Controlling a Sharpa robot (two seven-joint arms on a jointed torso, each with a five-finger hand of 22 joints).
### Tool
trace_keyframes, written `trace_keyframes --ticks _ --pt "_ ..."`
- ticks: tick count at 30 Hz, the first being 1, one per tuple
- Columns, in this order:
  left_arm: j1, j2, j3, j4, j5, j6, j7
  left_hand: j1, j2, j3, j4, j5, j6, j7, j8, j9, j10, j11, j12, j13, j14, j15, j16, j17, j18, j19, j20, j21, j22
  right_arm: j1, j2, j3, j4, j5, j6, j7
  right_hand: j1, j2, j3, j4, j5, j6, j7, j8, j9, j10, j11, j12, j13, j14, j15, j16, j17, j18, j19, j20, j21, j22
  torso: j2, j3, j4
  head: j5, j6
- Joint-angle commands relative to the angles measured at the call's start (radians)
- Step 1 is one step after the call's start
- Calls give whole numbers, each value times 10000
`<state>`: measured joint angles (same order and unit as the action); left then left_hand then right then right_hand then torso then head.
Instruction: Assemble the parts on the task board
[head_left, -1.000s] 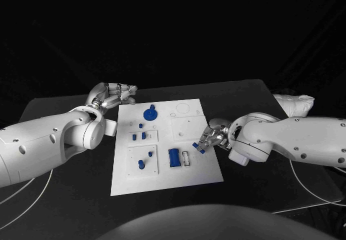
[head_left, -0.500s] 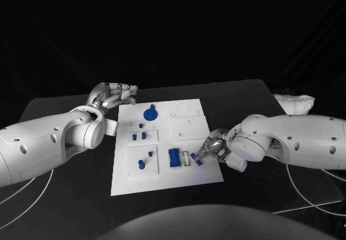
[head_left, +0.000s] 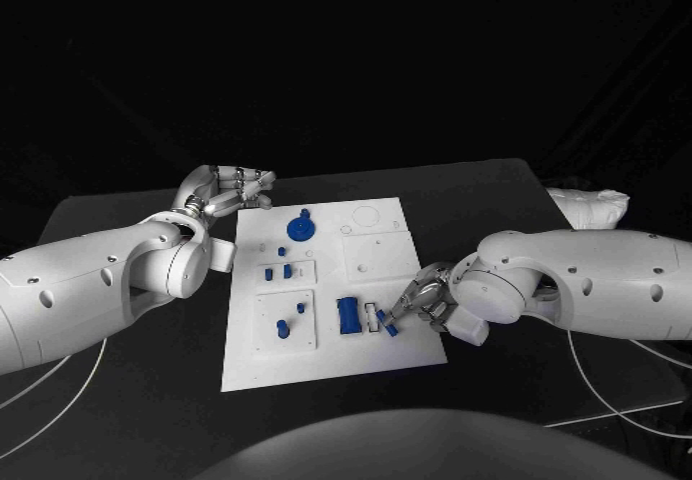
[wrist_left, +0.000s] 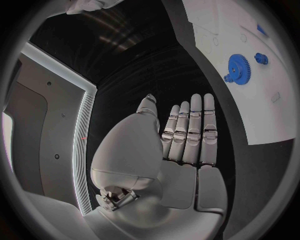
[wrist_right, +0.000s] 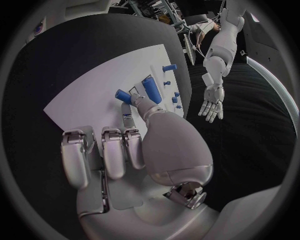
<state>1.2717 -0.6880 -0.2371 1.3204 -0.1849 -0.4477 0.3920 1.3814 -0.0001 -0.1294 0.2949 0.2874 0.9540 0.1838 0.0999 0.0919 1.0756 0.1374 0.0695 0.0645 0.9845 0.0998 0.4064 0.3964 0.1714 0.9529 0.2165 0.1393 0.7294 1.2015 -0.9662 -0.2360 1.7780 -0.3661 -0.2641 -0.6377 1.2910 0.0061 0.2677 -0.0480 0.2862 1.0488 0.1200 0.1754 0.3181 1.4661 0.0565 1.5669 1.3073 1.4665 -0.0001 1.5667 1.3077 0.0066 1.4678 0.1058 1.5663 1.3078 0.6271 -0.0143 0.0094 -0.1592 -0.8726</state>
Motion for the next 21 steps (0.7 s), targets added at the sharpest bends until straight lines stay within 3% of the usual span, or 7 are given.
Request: trace_keyframes --ticks 1,21 --pt "6 19 8 16 -30 116 59 3 64 -53 -22 35 -83 -9 40 11 -86 9 54 10 -78 11 67 -11 112 59 -12 -38 -12 -14 26 -3 -4 287 -175 127 -69 -21 -52 20 -41 83 -30 29 -12 1047 -31 39 2635 1043 -75 41 2631 -66 1030 -12 45 2630 -1 0 -1 -2 0" --pt "6 18 8 18 -30 121 56 3 64 -53 -22 35 -83 -9 40 11 -86 9 54 10 -78 11 67 -11 112 59 -12 -38 -12 -16 237 -2 -48 323 -692 67 -322 -49 -176 185 -137 163 -34 -134 -134 1047 -38 39 2635 1043 -100 41 2631 -66 1030 -32 45 2630 3 -2 5 -30 0"
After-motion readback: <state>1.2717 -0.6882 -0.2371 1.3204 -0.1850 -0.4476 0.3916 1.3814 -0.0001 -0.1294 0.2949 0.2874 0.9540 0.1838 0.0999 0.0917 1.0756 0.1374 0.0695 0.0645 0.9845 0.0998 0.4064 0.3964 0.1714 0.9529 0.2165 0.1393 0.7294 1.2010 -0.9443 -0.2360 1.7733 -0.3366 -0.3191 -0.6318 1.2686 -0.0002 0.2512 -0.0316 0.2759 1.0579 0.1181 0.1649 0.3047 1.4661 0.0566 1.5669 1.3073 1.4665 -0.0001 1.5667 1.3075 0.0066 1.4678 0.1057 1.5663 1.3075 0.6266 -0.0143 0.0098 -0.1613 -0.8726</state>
